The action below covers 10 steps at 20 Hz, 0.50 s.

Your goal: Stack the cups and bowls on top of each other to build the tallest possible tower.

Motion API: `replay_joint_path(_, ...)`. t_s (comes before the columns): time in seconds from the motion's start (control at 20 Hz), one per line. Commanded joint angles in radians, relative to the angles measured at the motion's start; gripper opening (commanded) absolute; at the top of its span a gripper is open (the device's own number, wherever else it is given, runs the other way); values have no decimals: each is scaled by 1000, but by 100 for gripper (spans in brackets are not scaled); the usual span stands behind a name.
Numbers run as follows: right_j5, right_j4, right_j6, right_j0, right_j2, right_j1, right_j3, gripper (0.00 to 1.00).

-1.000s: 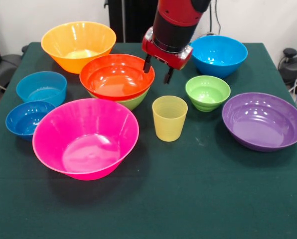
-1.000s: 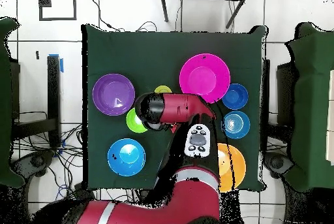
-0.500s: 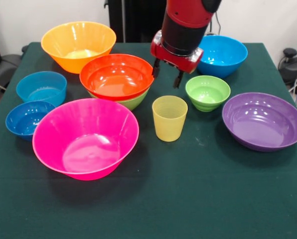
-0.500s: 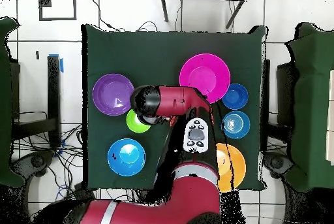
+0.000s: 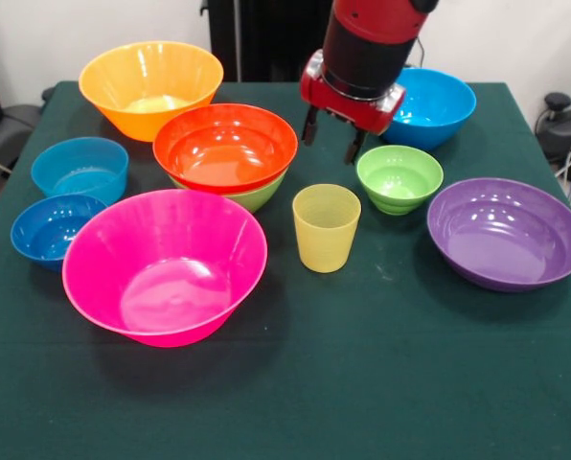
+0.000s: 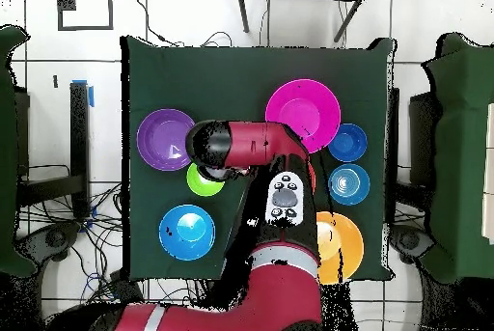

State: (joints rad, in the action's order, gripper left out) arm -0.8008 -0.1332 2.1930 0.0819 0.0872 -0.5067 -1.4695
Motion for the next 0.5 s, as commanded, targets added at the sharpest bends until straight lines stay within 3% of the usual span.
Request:
replay_joint_path(0.05, 18, -37, -43, -22, -97, -30, -9, 100)
replay_joint_path(0.5, 69, -88, -61, -44, -73, -57, -41, 100)
